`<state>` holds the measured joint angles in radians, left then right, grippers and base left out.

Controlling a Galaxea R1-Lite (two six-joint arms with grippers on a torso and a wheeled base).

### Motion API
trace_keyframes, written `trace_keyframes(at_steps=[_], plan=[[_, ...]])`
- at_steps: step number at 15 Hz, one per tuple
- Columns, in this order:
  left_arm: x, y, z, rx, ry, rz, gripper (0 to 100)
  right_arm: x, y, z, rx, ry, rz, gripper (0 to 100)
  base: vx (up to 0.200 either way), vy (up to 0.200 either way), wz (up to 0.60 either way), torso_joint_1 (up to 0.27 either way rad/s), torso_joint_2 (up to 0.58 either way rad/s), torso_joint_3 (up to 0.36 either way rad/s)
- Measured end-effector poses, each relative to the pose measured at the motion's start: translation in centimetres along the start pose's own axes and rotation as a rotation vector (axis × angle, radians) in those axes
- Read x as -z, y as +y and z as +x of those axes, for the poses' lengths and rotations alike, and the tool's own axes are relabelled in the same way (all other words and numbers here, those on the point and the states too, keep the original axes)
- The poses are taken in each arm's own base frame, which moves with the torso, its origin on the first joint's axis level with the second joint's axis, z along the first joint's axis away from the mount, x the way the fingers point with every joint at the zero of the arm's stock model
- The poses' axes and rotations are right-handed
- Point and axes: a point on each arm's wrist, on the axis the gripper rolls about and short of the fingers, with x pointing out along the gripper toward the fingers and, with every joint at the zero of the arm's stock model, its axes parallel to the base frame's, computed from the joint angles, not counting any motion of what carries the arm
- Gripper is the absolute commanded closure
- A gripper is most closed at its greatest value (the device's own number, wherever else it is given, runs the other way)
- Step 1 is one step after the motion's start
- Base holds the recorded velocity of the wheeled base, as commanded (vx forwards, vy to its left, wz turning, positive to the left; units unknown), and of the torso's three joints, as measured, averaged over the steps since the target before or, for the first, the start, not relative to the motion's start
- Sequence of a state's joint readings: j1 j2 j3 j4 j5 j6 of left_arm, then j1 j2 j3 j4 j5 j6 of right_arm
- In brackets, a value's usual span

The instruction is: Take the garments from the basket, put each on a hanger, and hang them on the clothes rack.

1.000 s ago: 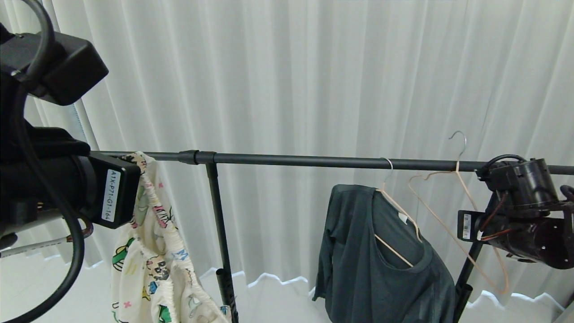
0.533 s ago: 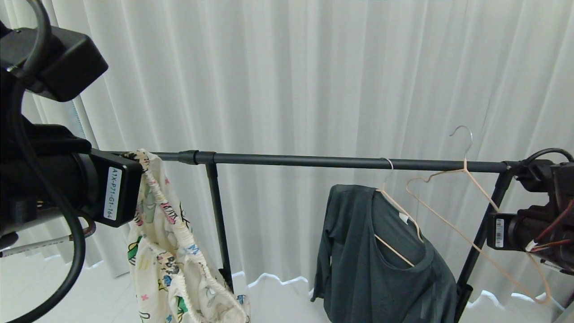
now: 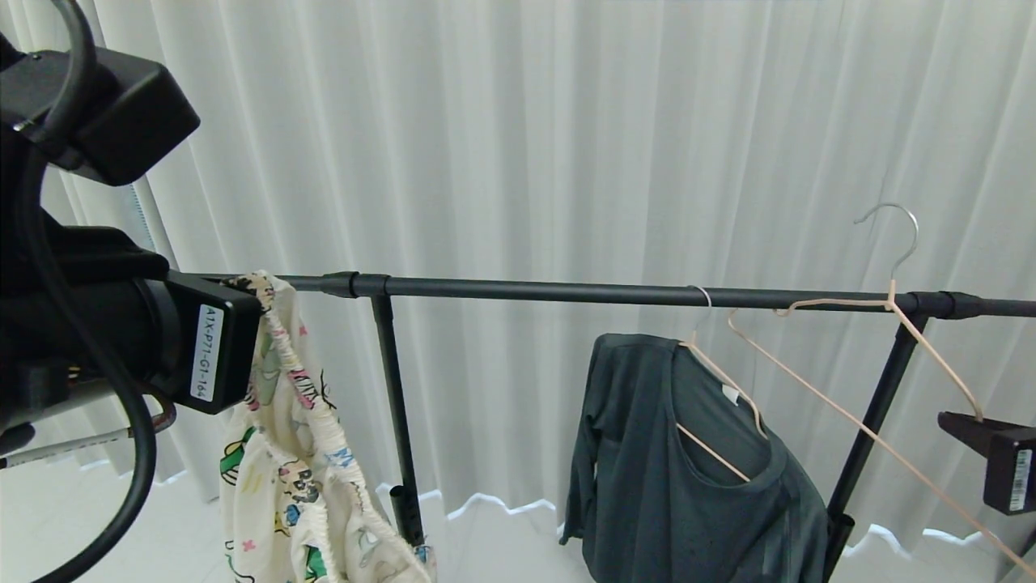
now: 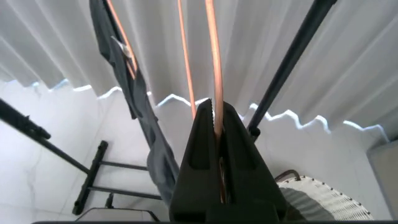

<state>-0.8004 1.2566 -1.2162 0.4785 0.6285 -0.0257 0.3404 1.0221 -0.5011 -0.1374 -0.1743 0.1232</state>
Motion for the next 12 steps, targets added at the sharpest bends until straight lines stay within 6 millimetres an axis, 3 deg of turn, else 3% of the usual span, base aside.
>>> trace_keyframes(at_steps=[4,7,9,12], plan=[[0.0,-0.1,0.0,0.004,0.001,0.004,100,1.0,-0.5,-3.2,-0.106,-0.062,-0.01,100,0.0,0.0,0.0,0.0,0.0,0.0],[0.0,-0.2,-0.1,0.012,-0.003,0.007,100,1.9,-0.9,-4.9,-0.138,-0.09,-0.013,100,-0.2,0.0,0.0,0.007,0.0,-0.001],[0.1,-0.3,-0.1,0.013,0.0,0.01,100,1.7,-0.9,-5.1,-0.142,-0.119,-0.01,100,-0.2,0.0,0.0,0.014,0.0,-0.005],[0.1,-0.4,0.0,0.015,0.0,0.011,100,0.8,-0.8,-3.8,-0.122,-0.153,-0.001,100,-0.2,0.0,0.0,-0.007,0.0,0.004]])
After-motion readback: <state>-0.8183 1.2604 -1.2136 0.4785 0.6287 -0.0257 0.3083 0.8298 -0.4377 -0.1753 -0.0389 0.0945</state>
